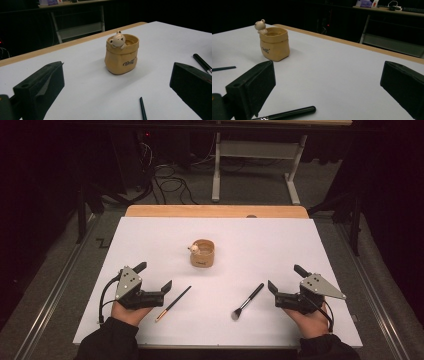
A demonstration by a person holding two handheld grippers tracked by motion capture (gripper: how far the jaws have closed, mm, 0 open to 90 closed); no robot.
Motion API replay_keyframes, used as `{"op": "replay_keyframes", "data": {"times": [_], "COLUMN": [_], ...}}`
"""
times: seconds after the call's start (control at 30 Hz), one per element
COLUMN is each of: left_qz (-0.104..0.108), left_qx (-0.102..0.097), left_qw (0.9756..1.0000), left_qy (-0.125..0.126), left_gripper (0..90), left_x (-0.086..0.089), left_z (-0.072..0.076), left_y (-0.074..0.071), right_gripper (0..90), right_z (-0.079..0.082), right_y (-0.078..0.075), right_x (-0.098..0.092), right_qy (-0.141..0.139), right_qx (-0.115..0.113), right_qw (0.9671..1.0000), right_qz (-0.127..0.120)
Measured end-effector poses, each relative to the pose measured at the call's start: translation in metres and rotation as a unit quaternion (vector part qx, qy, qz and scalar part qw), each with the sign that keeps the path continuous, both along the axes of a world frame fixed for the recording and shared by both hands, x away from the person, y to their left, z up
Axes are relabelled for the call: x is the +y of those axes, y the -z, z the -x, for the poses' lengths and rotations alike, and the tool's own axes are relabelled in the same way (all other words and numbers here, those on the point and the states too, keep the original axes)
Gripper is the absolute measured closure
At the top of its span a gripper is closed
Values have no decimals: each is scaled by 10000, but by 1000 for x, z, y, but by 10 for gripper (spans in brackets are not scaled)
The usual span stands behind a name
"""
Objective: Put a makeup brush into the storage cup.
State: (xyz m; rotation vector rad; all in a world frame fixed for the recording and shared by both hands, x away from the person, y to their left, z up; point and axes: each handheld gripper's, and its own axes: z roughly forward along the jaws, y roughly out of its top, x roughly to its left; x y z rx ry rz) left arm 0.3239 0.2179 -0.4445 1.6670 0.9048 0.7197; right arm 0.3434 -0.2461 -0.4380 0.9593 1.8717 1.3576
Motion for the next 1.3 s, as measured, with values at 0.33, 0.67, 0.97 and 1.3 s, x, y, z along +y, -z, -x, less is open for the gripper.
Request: {"op": "replay_keyframes", "data": {"times": [0.33, 0.67, 0.97, 1.3], "left_qz": [-8, -13, -22, -42], "left_qx": [-4, -8, 3, 54], "left_qw": [10000, 10000, 10000, 9999], "left_qy": [-9, -24, -39, -82], "left_gripper": [2, 6, 6, 7], "left_x": [-1, 0, 1, 1], "left_z": [-1, -1, -1, -3], "left_y": [0, 0, 0, 1], "right_gripper": [5, 5, 5, 6], "right_z": [1, 1, 1, 1], "right_y": [0, 1, 1, 2], "right_x": [-2, -2, -1, 0], "right_qy": [32, 45, 20, 26], "right_qx": [10, 36, 37, 76], "right_qw": [10000, 10000, 10000, 9999], "right_qz": [12, 22, 50, 61]}}
